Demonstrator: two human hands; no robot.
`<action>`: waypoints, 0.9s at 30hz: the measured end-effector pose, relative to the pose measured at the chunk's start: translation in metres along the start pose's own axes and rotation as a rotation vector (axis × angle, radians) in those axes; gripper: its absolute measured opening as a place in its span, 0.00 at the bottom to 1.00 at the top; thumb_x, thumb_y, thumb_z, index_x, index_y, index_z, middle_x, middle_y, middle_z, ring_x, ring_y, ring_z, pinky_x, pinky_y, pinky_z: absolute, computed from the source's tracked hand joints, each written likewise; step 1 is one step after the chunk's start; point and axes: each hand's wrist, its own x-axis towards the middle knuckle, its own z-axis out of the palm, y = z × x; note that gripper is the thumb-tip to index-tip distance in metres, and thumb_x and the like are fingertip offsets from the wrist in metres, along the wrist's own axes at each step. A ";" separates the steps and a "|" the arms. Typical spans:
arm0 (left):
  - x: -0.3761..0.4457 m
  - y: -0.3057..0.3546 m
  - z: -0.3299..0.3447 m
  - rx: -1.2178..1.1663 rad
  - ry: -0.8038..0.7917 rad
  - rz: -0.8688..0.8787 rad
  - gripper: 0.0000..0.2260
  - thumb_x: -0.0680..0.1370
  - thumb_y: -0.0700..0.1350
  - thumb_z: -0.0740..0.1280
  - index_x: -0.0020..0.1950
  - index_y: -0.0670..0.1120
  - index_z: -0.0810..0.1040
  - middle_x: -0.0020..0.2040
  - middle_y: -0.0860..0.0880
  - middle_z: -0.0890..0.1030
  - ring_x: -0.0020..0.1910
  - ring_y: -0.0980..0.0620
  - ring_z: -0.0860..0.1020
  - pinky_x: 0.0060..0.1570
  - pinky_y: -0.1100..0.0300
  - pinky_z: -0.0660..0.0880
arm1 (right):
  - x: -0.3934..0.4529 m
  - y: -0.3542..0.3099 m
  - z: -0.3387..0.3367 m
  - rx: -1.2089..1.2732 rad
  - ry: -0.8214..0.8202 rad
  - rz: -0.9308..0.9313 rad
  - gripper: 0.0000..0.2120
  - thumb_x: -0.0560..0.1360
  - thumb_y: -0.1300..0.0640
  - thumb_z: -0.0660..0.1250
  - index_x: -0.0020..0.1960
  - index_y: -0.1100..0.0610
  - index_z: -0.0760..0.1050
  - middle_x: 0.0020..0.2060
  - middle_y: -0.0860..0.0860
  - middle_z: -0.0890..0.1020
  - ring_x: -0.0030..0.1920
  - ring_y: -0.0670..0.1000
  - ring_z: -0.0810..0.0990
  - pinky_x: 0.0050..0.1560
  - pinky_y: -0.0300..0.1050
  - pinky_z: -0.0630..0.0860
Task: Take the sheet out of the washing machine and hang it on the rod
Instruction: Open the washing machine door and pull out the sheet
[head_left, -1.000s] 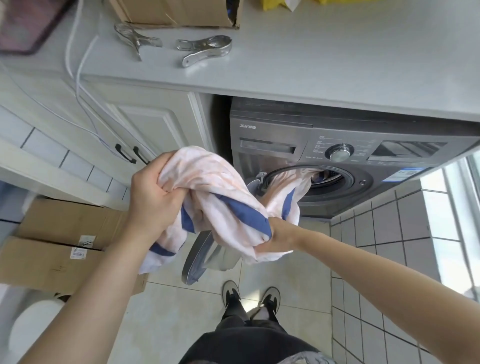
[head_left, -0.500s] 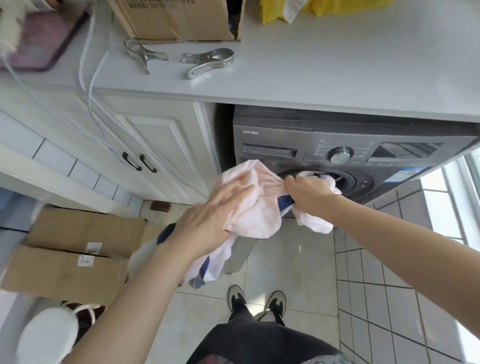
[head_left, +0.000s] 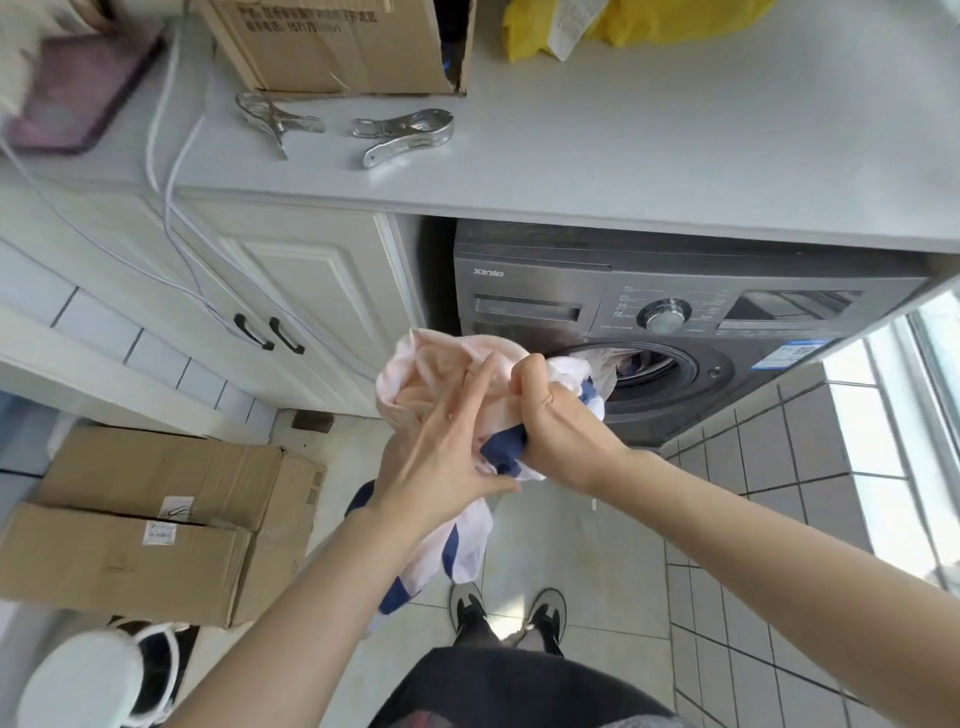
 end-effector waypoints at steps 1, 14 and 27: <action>0.001 0.001 0.001 0.004 0.008 -0.001 0.48 0.63 0.61 0.76 0.75 0.62 0.50 0.74 0.56 0.62 0.54 0.47 0.77 0.34 0.51 0.78 | -0.003 -0.003 0.001 0.107 -0.003 -0.021 0.21 0.67 0.65 0.68 0.47 0.58 0.55 0.29 0.49 0.73 0.30 0.52 0.66 0.28 0.32 0.58; -0.025 -0.022 -0.027 -0.080 0.142 0.094 0.22 0.65 0.44 0.74 0.56 0.58 0.72 0.52 0.60 0.77 0.46 0.48 0.78 0.37 0.53 0.76 | -0.003 0.055 0.023 0.147 -0.302 -0.012 0.59 0.59 0.40 0.79 0.75 0.52 0.44 0.73 0.49 0.55 0.73 0.52 0.53 0.74 0.51 0.54; -0.031 -0.021 -0.066 -0.642 0.335 0.008 0.22 0.70 0.47 0.71 0.62 0.62 0.75 0.59 0.68 0.76 0.60 0.64 0.75 0.55 0.62 0.75 | 0.035 0.022 0.045 -0.030 -0.907 0.083 0.45 0.72 0.43 0.71 0.78 0.51 0.47 0.77 0.56 0.51 0.76 0.59 0.46 0.74 0.53 0.46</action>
